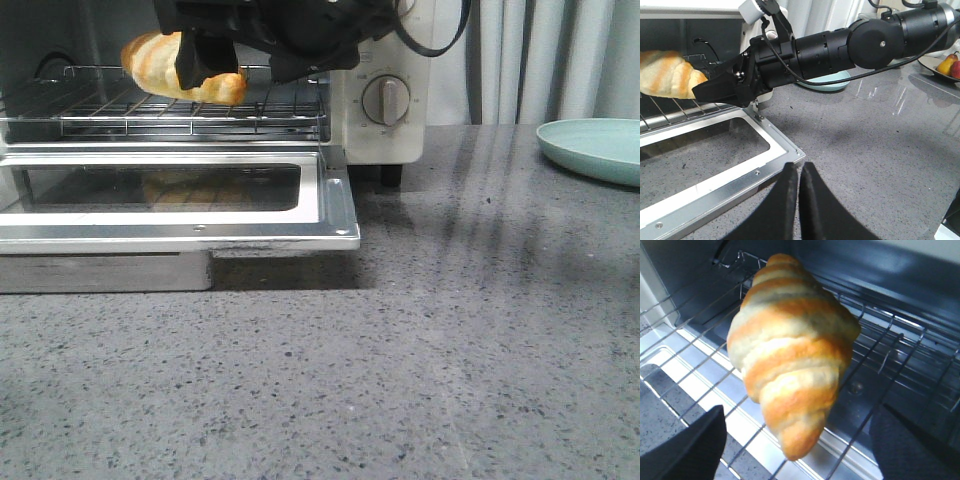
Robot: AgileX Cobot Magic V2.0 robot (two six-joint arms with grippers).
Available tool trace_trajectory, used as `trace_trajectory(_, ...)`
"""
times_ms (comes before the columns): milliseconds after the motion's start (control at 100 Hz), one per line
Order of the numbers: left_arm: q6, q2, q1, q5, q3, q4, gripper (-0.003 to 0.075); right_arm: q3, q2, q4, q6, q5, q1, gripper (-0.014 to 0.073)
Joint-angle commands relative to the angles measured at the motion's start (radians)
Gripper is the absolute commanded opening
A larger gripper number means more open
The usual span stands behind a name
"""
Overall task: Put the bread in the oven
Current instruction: 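Lower the croissant onto the wire rack and open the right gripper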
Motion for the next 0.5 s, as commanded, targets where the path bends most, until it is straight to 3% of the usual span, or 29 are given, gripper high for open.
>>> trace_trajectory(0, -0.005, 0.008, -0.007, -0.083, -0.027, -0.017, -0.0022, -0.036, -0.075, -0.005, -0.009, -0.084, 0.014, 0.0539)
trace_trajectory(130, -0.005, 0.008, -0.007, -0.140, -0.027, 0.015, -0.0022, -0.036, -0.094, -0.001, -0.009, -0.054, 0.074, 0.0499)
trace_trajectory(420, -0.005, 0.008, -0.007, -0.261, -0.027, 0.130, -0.0022, -0.027, -0.198, -0.001, -0.009, 0.011, 0.178, 0.0057)
trace_trajectory(490, -0.005, 0.008, -0.007, -0.279, -0.027, 0.149, -0.0022, -0.009, -0.252, -0.021, -0.009, 0.014, 0.194, -0.0011)
